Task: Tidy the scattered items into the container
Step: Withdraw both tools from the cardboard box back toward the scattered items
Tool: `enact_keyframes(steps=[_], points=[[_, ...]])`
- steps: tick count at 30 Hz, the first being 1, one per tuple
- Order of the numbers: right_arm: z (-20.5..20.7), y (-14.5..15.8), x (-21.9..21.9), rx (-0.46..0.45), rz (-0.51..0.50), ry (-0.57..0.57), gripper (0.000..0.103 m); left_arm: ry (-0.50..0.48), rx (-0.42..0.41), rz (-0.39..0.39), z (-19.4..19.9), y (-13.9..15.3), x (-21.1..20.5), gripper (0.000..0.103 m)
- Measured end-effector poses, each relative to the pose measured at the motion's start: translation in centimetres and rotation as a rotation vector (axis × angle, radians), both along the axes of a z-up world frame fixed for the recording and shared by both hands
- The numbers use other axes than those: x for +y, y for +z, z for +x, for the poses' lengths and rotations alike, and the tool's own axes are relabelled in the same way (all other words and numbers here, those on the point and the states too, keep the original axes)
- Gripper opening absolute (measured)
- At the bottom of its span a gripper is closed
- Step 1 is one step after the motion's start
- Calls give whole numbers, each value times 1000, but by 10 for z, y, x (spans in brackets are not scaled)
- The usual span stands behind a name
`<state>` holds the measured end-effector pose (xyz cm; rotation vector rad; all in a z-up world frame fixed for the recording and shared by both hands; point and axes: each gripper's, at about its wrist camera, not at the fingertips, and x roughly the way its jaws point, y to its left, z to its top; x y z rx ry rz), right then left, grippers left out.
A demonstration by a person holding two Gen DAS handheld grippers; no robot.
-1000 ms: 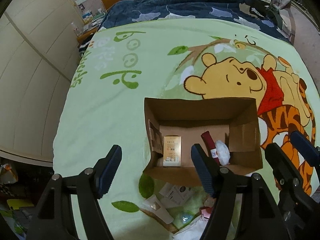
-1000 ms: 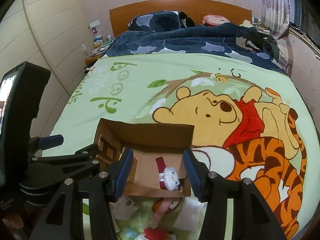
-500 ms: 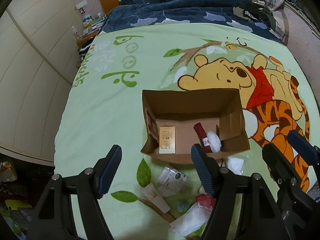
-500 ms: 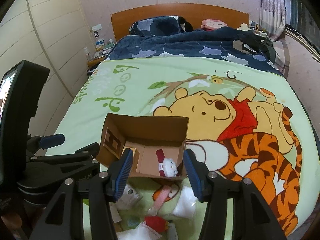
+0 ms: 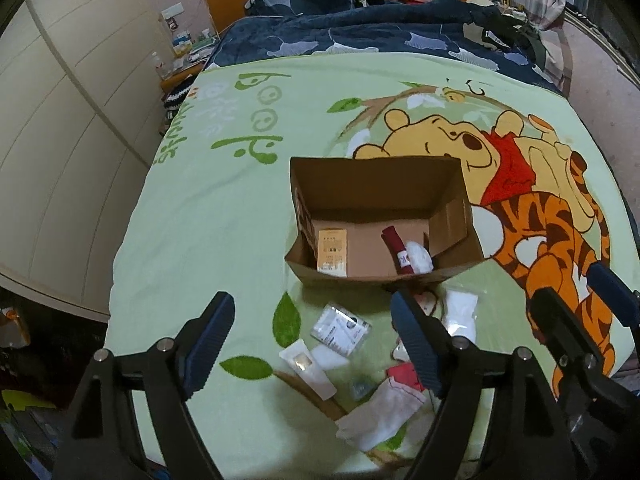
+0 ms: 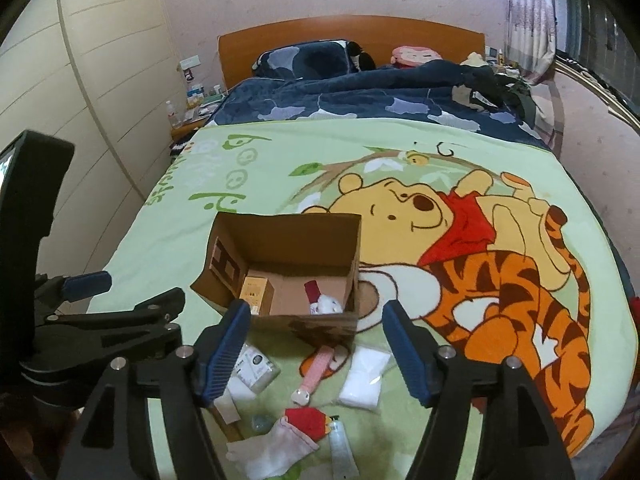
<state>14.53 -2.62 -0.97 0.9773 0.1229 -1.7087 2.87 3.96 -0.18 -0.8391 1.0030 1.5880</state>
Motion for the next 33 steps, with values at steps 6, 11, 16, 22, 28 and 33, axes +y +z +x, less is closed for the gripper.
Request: enact_keyframes(steps=[6, 11, 16, 22, 28, 33], points=[[3, -1, 24, 5, 5, -4, 81, -15, 2, 3, 9, 2, -20, 84], [5, -6, 44, 3, 26, 0, 81, -21, 5, 7, 14, 2, -39, 88], [9, -15, 66, -5, 54, 8, 81, -18, 0, -12, 14, -4, -58, 88], [15, -30, 83, -25, 96, 30, 81, -11, 0, -55, 16, -16, -81, 88], [17, -34, 89, -26, 104, 48, 81, -6, -7, -63, 21, -20, -94, 88], [25, -45, 93, -30, 132, 81, 81, 15, -20, -94, 19, -31, -103, 88]])
